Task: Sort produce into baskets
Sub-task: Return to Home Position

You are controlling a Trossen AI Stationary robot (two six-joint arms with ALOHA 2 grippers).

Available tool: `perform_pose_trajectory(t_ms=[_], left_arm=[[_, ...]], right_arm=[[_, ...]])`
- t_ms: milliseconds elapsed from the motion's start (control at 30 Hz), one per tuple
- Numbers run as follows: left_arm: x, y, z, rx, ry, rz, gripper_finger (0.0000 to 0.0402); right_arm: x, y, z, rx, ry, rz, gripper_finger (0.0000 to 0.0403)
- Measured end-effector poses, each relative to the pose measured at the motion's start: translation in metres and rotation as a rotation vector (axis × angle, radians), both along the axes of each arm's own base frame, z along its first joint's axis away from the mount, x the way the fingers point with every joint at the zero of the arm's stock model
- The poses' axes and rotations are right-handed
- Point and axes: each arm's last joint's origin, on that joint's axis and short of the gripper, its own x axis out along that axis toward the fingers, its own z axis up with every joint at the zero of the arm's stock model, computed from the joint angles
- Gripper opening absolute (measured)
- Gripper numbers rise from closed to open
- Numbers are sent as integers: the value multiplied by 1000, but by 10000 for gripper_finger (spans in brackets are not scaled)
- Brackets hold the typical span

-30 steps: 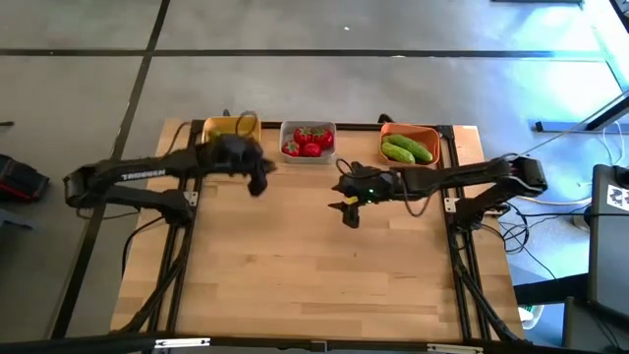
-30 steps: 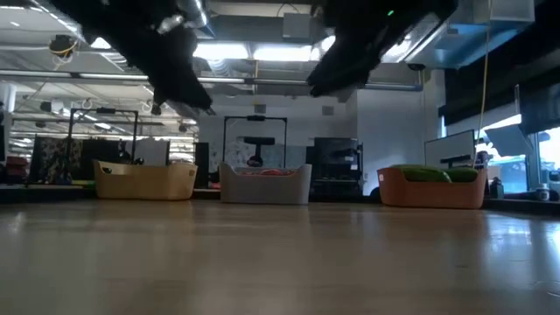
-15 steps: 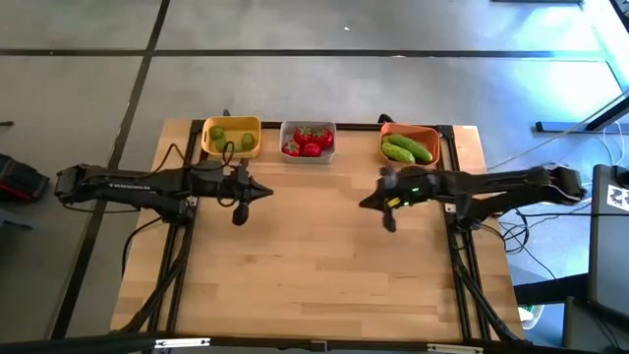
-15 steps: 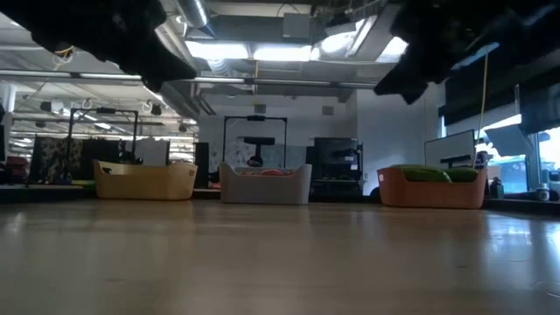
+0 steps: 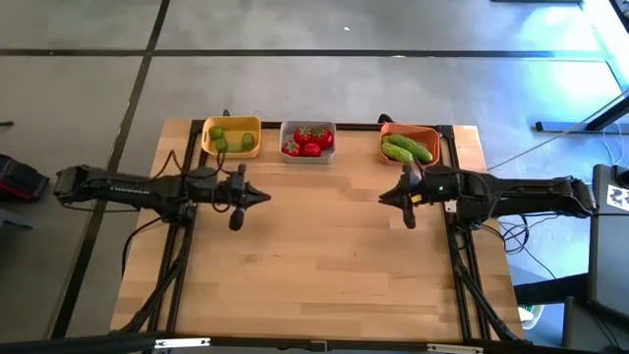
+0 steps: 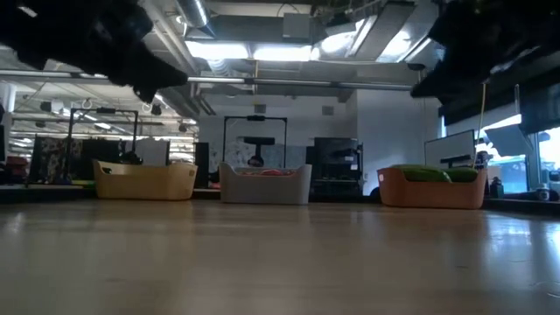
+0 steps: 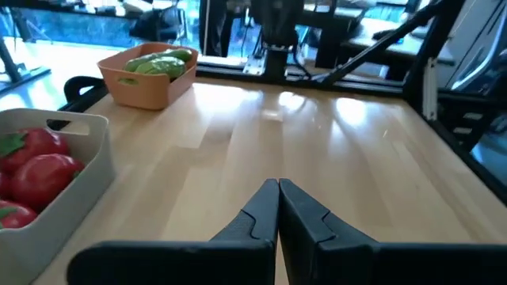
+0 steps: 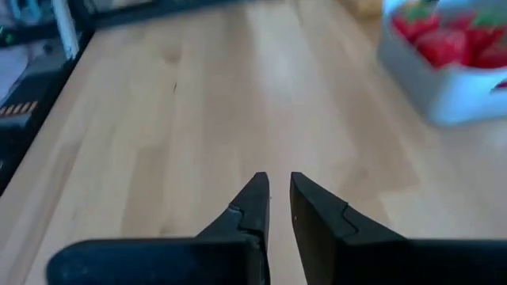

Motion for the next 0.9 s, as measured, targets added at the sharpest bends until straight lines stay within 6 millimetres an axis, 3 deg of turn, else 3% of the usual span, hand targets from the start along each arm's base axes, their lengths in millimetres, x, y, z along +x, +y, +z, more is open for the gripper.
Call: perform_pose_trajectory(t_ms=[100,667,900], left_arm=[[-10,-1,-10,-15,-41,4,3],[-48,-3,-37,-14,-241,18,3],[-52,-4,-32,15,-290,15,3]], right_arm=[[-6,2,-11,18,14,37,49],[-50,5,-24,48,-323,-3,49],[-64,4,-42,62,-463,-88,49]])
